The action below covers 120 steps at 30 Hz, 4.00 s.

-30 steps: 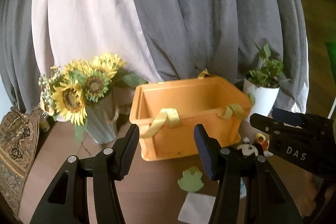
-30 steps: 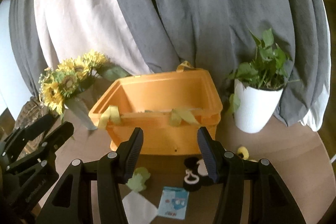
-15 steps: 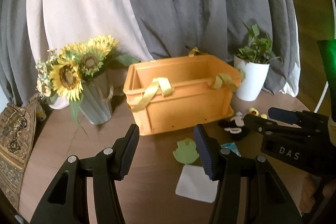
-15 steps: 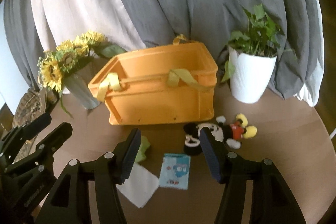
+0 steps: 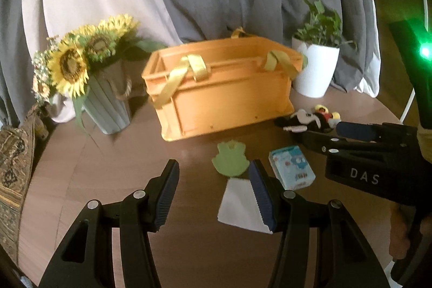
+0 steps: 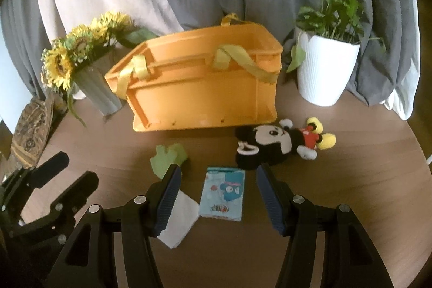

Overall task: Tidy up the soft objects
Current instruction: 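Move the left tool to the white napkin while the right tool approaches the blue tissue pack, then grasp the white napkin with the left tool while the right tool grasps the blue tissue pack, then lift the napkin and tissue pack and carry both over the orange crate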

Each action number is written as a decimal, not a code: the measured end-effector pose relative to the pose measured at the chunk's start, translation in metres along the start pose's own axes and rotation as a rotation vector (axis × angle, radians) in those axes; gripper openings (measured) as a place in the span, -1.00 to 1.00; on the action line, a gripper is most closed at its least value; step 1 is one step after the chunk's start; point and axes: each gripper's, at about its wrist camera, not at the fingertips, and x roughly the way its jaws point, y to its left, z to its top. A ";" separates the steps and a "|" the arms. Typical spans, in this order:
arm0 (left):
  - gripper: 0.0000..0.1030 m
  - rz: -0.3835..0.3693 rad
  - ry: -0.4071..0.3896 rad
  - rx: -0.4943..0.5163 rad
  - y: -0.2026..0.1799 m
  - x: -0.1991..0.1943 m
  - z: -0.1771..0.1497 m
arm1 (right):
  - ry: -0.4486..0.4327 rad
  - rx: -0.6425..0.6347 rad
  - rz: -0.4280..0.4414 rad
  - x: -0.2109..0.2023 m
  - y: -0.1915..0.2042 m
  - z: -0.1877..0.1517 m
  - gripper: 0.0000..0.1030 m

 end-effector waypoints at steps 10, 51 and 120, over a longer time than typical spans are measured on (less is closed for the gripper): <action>0.03 -0.040 0.064 0.024 -0.010 0.022 -0.024 | 0.072 -0.004 0.000 0.024 -0.002 -0.015 0.16; -0.60 -0.113 0.217 -0.008 -0.019 0.087 -0.056 | 0.185 -0.021 -0.007 0.088 -0.001 -0.036 0.22; -0.84 -0.027 -0.235 -0.111 0.015 -0.060 0.064 | -0.209 -0.036 0.026 -0.069 0.010 0.038 0.06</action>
